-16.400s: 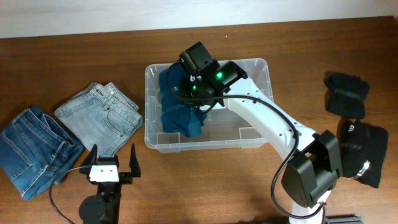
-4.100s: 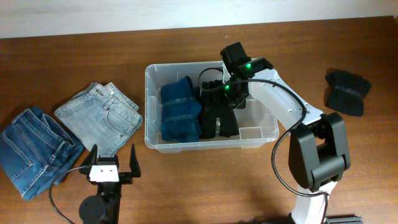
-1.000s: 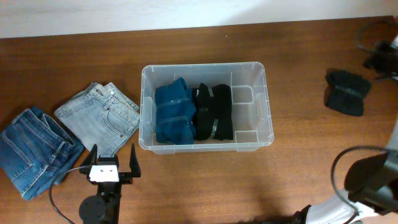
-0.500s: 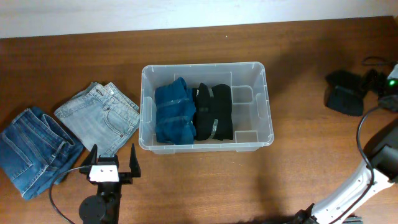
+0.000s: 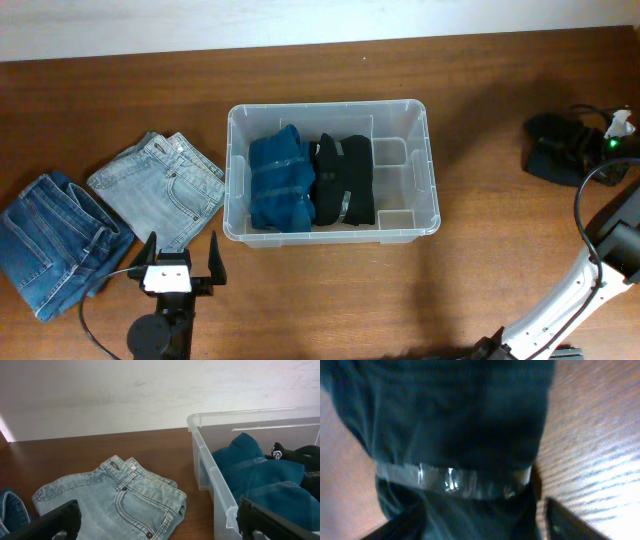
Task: Pack container
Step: 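Move the right gripper back to the remaining black garment and grasp, then lift the taped black garment with the right gripper over the bin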
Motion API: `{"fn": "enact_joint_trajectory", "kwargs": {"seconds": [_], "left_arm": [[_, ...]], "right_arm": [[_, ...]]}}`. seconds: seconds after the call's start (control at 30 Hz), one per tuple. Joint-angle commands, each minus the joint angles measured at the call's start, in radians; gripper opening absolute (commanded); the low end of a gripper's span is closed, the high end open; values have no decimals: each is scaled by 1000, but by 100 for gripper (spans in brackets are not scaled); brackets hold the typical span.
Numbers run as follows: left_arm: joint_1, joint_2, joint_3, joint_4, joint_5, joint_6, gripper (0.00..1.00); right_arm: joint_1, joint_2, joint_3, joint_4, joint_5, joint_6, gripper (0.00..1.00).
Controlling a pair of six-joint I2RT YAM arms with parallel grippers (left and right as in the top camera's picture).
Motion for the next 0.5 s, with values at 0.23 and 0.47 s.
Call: {"fn": "enact_joint_trajectory", "kwargs": {"seconds": [0.23,0.47], "left_arm": [[3,-8,-8,1,0,9,99],[3,-8,-8,1,0,9,99]], "right_arm": [[-4,20,-5,-14,-16,-13,34],[-4,18,8,-27,-82,-9,6]]}}
